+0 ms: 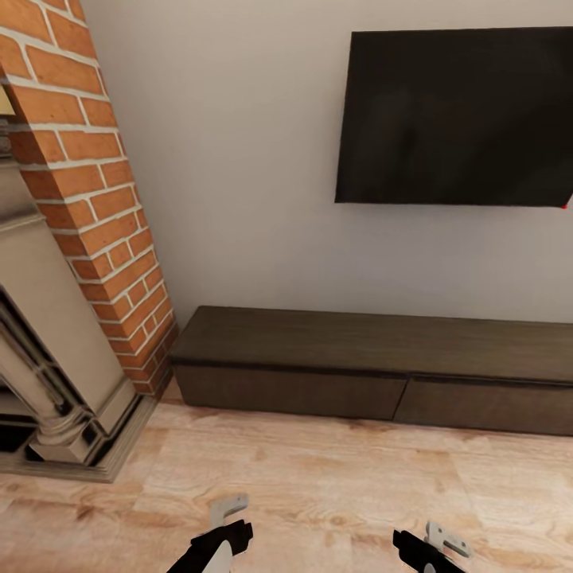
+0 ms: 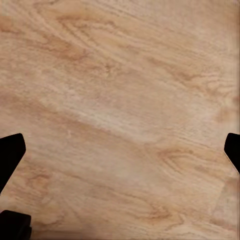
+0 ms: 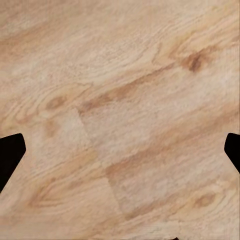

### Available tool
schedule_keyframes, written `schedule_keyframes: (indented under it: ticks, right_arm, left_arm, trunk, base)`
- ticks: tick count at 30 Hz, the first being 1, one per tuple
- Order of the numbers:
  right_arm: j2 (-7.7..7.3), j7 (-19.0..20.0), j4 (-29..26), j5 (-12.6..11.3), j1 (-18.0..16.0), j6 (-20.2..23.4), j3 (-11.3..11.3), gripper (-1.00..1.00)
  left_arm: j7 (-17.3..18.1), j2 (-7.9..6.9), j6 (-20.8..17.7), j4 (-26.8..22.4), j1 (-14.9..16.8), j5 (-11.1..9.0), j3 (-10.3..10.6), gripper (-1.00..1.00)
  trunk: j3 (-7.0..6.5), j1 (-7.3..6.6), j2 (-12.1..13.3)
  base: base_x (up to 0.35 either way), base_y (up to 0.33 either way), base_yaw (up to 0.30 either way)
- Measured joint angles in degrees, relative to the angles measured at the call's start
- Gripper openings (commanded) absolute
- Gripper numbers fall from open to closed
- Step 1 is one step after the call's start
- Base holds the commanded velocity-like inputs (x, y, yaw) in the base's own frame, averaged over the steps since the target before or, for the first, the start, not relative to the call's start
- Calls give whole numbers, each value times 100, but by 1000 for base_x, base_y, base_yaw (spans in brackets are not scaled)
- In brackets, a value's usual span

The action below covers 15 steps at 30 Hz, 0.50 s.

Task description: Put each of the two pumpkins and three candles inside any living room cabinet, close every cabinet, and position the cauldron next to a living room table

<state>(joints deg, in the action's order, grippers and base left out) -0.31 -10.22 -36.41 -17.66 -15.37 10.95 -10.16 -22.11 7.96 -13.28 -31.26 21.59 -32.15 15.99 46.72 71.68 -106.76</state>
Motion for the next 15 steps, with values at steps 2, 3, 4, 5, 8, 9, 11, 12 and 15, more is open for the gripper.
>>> schedule_keyframes:
  ticks: [2,3,4,5,8,9,11,12,15]
  right_arm:
    - [2,2,-1,-1,0,-3,1,100]
    - [1,3,-1,-1,0,-4,1,100]
    - [2,4,-1,-1,0,-5,1,100]
    - [2,4,-1,-1,0,-5,1,100]
    - [-2,-4,9,-6,0,26,0,100]
    - [-2,-4,11,-5,0,29,-2,100]
    - [-6,-1,13,-5,0,29,-7,100]
    - [-8,1,14,-7,0,27,-8,100]
    - [-12,3,14,-6,0,23,-9,100]
  left_arm:
    - [0,0,0,1,0,0,-1,100]
    - [0,0,0,0,0,0,-1,100]
    - [0,0,-1,0,0,0,-2,100]
    - [0,0,-1,0,0,0,-2,100]
    - [1,0,0,0,0,0,0,100]
    - [2,0,0,0,0,0,0,100]
    - [2,0,0,0,0,0,0,100]
    - [2,0,0,0,0,0,0,100]
    - [8,0,0,0,0,-8,0,100]
  trunk:
    - [0,0,0]
    - [0,0,0]
    - [0,0,0]
    - [0,0,0]
    - [0,0,0]
    - [0,1,0]
    - [0,1,0]
    - [0,1,0]
    - [0,1,0]
  base:
    - [246,139,-2]
    - [242,176,-1]
    - [240,189,-1]
    - [239,190,0]
    - [213,47,0]
    - [196,18,0]
    - [180,9,0]
    - [162,4,0]
    - [152,3,0]
